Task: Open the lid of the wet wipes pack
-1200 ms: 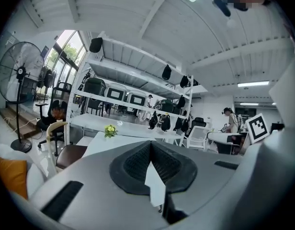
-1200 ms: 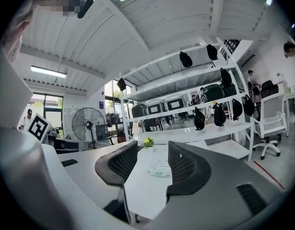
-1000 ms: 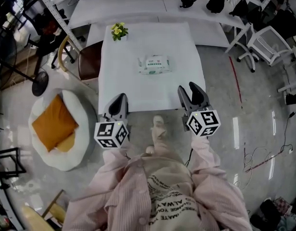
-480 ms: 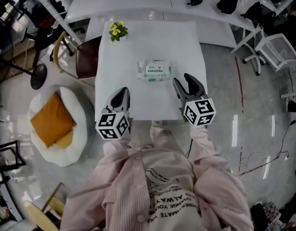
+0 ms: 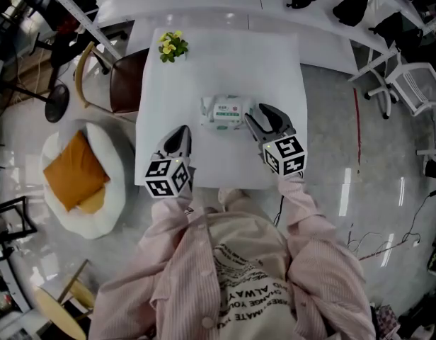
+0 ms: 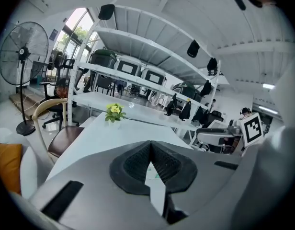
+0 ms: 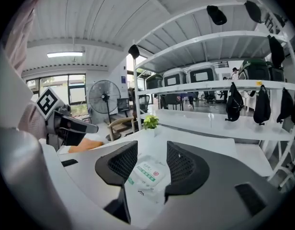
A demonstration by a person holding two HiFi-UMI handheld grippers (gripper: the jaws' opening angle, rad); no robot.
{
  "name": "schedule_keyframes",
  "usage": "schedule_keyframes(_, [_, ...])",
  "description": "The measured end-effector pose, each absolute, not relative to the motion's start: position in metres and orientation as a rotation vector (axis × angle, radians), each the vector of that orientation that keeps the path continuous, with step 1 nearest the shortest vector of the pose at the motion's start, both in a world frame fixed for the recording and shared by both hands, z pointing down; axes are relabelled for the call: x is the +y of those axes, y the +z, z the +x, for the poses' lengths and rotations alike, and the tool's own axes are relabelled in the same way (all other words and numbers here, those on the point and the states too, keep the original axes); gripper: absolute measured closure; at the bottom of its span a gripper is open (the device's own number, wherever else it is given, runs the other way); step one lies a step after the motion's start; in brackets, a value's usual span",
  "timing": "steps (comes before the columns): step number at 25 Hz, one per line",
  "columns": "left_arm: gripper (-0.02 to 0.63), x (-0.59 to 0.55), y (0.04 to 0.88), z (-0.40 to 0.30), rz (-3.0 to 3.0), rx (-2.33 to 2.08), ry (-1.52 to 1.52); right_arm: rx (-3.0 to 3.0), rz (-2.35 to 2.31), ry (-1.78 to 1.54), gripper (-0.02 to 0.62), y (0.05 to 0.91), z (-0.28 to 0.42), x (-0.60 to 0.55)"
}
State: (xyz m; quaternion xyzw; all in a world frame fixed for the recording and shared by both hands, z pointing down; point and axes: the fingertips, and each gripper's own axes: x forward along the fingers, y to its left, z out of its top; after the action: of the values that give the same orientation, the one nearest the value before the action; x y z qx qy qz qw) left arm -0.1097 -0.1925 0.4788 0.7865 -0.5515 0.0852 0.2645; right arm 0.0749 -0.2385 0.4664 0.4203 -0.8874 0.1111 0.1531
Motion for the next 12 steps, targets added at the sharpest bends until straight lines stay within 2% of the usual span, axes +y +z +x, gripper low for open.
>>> schedule_keyframes(12, [0.607,-0.207,0.533,-0.105,1.967,-1.477,0.245,-2.477,0.813,0.199,0.428,0.535,0.031,-0.255])
